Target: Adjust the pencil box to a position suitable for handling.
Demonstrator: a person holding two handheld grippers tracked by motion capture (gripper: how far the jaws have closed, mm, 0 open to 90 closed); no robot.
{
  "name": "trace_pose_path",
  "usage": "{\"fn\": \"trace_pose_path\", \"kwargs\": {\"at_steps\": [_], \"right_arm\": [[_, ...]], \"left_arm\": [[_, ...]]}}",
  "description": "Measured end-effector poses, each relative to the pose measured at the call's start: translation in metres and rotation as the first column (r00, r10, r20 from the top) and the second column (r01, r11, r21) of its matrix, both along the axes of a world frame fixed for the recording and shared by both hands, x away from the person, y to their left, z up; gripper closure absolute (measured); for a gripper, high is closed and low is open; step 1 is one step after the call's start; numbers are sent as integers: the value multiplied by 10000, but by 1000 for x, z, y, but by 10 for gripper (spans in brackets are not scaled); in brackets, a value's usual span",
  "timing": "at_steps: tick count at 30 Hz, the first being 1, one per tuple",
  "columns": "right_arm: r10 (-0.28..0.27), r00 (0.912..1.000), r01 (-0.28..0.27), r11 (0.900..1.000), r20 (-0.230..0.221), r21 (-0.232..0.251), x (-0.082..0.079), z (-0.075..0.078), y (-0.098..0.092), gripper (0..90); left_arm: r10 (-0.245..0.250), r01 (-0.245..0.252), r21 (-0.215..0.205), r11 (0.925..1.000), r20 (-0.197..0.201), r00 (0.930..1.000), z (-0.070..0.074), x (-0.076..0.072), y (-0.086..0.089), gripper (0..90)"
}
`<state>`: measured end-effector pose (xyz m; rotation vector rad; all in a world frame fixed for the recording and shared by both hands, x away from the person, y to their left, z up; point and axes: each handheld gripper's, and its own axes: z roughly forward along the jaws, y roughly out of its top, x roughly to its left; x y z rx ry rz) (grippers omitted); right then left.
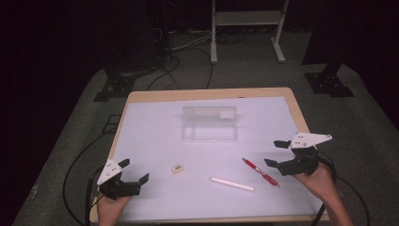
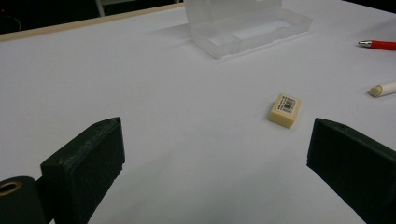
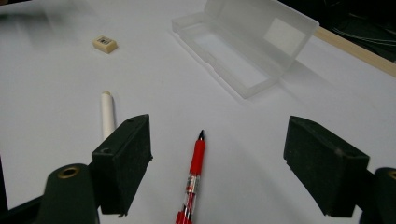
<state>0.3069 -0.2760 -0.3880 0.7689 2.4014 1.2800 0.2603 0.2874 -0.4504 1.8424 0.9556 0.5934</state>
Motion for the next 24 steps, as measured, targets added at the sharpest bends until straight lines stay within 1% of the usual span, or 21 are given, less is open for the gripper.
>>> {"fn": "trace_pose_path", "kwargs": {"at_steps": [2, 5, 8, 9, 11, 13, 14, 18, 21, 22, 23, 24], "right_arm": [[156, 9998, -156, 9999, -85, -13, 6, 2, 4, 216], [337, 9994, -338, 9994, -92, -71, 14, 5, 12, 213], [586, 9981, -589, 9981, -179, -179, 24, 7, 23, 206], [700, 9973, -705, 9972, -220, -230, 27, 7, 27, 191], [903, 9954, -911, 9955, -316, -246, 33, 7, 35, 200], [1063, 9940, -1070, 9939, -259, -273, 38, 7, 42, 204], [1148, 9930, -1157, 9927, -259, -340, 40, 7, 47, 207], [1432, 9895, -1439, 9882, -174, -527, 51, 9, 65, 215], [1729, 9843, -1751, 9822, -362, -686, 60, 9, 77, 239], [1758, 9837, -1782, 9812, -378, -743, 62, 9, 80, 239], [1825, 9828, -1841, 9799, -284, -769, 65, 7, 83, 239], [1888, 9813, -1912, 9782, -366, -810, 68, 6, 86, 239]], "left_arm": [[-4, 4, -13, 10000, 6, 10000, 0, 0, 1, 36], [20, -20, -23, 10000, 16, 10000, 0, 0, 1, 36], [-6, 6, -2, 10000, 15, 10000, 0, 0, 1, 36], [-5, 5, -22, 10000, 4, 10000, 0, 0, 1, 36], [2, -3, -47, 10000, -31, 10000, -1, 0, 1, 36], [-6, 6, -41, 10000, -24, 10000, -1, -1, 1, 36], [-7, 7, -102, 9999, -12, 10000, -1, -1, 1, 36], [26, -26, -118, 9999, -5, 10000, -1, -1, 3, 36], [25, -25, -103, 9999, 19, 10000, -1, -1, 3, 36], [29, -29, -135, 9999, 39, 10000, -1, -1, 3, 36], [22, -21, -141, 9999, 38, 10000, -1, -1, 4, 36], [22, -21, -136, 9999, 37, 10000, -1, -1, 3, 36]]}}
